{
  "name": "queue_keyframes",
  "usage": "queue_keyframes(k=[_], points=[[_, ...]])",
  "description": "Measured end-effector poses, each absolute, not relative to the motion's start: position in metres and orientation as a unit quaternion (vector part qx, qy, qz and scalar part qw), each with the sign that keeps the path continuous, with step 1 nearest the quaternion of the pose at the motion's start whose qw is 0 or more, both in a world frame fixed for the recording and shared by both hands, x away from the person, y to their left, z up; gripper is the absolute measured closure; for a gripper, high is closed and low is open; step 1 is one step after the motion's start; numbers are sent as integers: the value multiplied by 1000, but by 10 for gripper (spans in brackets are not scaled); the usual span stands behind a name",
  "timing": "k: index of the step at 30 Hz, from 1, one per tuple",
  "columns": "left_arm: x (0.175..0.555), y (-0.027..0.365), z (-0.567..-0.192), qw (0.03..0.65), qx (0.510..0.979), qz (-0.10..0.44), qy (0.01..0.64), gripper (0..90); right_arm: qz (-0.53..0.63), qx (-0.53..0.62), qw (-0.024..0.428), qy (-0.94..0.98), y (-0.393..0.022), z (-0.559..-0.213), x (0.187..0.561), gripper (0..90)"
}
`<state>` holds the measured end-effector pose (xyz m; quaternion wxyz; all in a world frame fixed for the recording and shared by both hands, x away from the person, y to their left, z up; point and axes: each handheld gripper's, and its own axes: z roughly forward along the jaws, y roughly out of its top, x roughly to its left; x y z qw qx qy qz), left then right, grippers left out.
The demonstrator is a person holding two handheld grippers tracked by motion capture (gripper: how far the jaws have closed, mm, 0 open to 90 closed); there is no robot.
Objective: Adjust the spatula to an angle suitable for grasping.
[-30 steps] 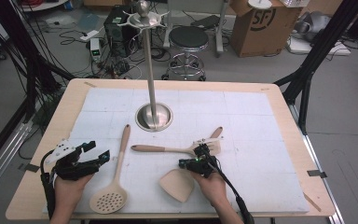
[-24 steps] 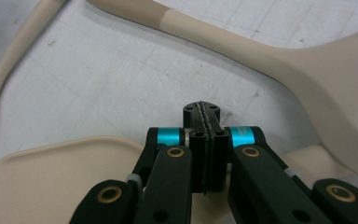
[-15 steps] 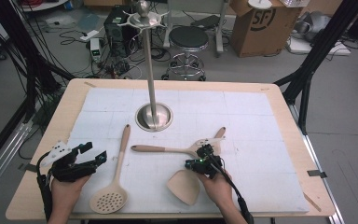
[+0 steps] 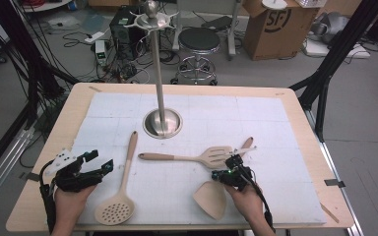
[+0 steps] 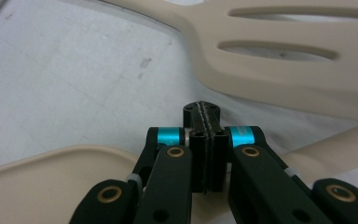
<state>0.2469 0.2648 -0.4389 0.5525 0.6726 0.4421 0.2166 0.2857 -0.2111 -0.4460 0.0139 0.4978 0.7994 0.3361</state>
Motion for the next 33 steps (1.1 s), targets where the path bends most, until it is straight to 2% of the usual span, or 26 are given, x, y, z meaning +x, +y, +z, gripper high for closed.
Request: queue_keyframes(k=[9,23,26,33], points=[[247,265,-439,552,672,215,444,253,346,518,7,782,-246,-448,283,900],[246,264,-439,550,671,222,445,254,346,527,10,776,-259,-448,281,900],[246,264,-439,550,671,222,445,254,360,535,-8,764,-263,-447,282,900],[247,264,-439,551,669,220,448,255,417,576,4,703,-306,-426,298,900]])
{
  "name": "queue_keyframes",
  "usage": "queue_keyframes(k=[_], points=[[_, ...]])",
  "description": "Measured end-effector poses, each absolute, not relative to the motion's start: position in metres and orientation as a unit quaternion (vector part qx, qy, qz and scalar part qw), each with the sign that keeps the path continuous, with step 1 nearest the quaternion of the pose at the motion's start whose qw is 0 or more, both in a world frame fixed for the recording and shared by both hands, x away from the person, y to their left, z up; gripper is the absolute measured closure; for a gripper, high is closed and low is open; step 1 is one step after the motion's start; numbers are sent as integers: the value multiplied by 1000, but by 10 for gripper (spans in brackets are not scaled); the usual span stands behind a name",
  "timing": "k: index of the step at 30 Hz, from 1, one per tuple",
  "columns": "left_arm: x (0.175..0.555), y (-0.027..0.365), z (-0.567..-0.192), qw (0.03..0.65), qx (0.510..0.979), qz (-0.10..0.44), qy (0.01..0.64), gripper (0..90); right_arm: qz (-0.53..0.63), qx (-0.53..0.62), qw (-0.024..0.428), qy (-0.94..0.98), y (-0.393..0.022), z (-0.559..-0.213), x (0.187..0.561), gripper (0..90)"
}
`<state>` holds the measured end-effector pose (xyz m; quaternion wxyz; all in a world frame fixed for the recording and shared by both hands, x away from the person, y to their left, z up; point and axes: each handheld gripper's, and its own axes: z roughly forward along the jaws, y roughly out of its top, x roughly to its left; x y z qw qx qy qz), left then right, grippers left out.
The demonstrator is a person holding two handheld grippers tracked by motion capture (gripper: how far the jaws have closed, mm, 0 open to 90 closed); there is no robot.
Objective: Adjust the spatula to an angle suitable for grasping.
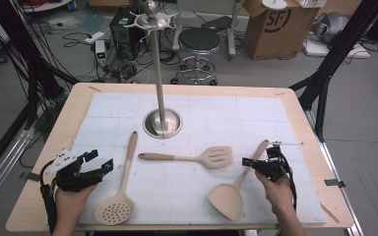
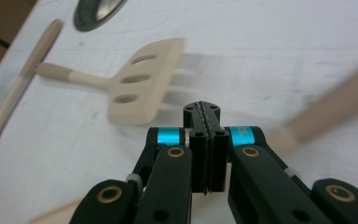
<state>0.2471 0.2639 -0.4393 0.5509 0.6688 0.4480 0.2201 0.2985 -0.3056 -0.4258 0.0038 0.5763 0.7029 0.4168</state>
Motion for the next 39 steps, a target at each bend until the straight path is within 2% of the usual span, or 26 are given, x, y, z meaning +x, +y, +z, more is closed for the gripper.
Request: queue_keyframes(k=[10,12,19,24,30,39], points=[[249,264,-441,550,669,217,451,255,401,619,17,675,-358,-435,301,900],[249,264,-441,548,671,216,451,255,420,621,8,661,-364,-437,298,900],[251,260,-442,545,675,214,449,255,425,594,-6,683,-338,-430,296,900],[251,259,-442,547,675,213,448,256,411,623,1,666,-347,-430,309,900],[251,261,-443,546,672,211,452,255,370,645,3,669,-359,-447,319,900],[253,256,-444,544,679,206,447,255,400,646,-25,649,-352,-455,337,900]])
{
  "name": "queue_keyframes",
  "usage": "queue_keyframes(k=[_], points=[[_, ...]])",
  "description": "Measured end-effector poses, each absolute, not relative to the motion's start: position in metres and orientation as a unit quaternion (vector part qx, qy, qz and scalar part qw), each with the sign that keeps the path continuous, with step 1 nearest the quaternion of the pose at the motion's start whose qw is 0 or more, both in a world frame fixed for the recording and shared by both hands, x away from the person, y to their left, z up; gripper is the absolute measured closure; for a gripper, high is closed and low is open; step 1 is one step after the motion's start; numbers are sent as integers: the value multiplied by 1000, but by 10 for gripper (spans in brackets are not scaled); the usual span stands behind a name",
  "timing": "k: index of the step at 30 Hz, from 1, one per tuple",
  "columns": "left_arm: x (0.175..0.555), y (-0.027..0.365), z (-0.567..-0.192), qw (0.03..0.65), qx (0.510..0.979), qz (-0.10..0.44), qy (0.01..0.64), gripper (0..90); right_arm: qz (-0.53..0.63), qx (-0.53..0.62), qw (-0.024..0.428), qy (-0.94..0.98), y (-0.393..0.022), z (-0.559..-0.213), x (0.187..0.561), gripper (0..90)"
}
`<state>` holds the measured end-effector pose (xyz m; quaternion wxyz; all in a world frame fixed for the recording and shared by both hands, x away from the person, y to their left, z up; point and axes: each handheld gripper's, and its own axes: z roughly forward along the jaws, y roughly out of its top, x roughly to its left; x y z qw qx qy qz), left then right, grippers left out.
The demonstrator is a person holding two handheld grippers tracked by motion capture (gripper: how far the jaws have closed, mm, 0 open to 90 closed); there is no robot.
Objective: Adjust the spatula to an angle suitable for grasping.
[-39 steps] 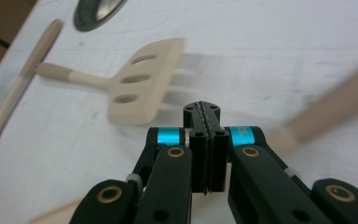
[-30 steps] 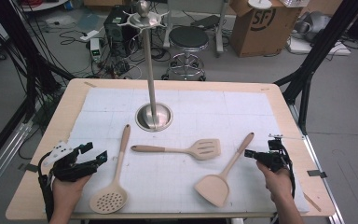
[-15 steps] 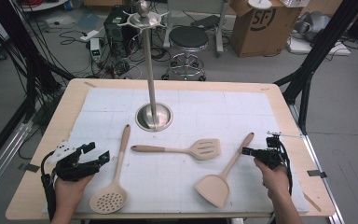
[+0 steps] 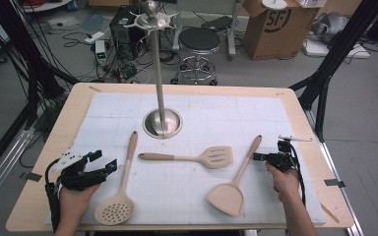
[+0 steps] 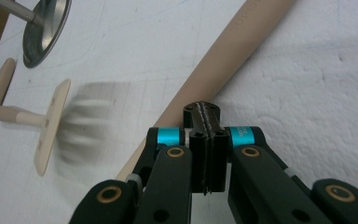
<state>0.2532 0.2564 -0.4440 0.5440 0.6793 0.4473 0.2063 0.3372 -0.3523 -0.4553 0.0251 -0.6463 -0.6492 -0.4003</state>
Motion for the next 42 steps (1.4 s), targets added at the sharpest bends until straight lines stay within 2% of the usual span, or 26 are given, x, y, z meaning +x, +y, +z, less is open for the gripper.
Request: queue_keyframes(k=[12,18,26,32,37,42], points=[[253,259,-444,544,677,208,450,256,-397,-632,34,-665,-330,-454,373,900],[252,259,-444,544,676,208,452,256,-393,-622,36,-677,-315,-453,379,900],[252,258,-444,545,677,206,450,256,-386,-600,45,-699,-299,-452,370,900],[251,260,-443,548,673,209,450,257,-391,-597,26,-700,-298,-446,353,900],[250,261,-442,549,672,208,451,257,-406,-590,43,-697,-304,-442,327,900],[250,261,-440,559,667,205,449,259,-413,-572,70,-705,-291,-438,302,900]])
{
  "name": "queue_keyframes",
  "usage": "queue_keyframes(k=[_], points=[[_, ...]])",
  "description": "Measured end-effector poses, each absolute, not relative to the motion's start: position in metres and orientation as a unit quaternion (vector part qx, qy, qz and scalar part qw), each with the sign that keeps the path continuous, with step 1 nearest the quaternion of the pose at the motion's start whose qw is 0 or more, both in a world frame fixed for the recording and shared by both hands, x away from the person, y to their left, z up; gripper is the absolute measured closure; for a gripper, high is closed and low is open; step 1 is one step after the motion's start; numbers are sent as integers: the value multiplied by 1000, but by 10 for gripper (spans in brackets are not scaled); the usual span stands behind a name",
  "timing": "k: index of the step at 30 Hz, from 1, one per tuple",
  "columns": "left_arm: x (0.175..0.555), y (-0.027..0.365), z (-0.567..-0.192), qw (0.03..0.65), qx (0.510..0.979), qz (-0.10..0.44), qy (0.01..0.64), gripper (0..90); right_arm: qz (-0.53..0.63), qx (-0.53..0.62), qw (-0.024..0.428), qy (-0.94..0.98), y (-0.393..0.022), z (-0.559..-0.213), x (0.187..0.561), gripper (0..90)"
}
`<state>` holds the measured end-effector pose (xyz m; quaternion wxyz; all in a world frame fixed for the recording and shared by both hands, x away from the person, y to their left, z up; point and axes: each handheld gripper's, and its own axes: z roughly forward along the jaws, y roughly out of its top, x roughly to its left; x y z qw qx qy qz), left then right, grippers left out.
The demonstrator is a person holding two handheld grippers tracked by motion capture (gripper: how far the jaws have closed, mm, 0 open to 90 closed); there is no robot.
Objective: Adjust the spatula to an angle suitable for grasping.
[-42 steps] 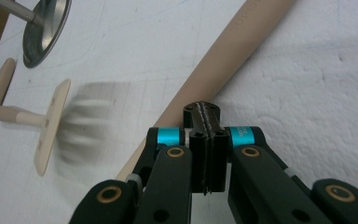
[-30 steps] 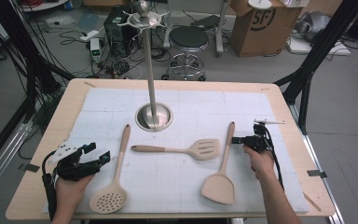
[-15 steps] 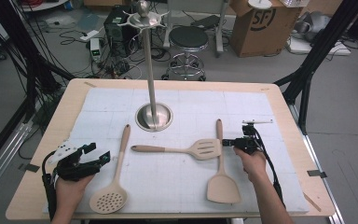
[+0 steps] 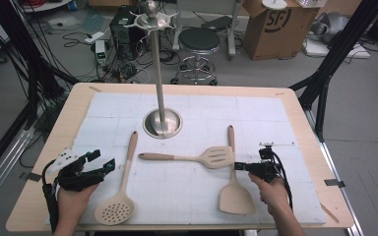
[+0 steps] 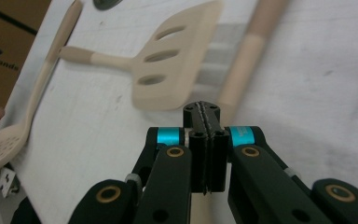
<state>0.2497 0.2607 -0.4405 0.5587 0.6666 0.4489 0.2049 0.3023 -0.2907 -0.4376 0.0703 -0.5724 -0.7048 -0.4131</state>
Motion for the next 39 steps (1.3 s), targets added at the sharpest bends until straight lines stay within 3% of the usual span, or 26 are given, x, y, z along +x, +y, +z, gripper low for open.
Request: queue_keyframes(k=[14,27,39], points=[[249,262,-440,566,662,202,448,258,-375,-551,78,-741,-246,-438,291,899],[248,263,-440,565,662,202,449,259,-289,-537,32,-792,-237,-436,294,900],[248,263,-440,562,664,203,450,259,-285,-561,27,-777,-282,-434,292,900]])
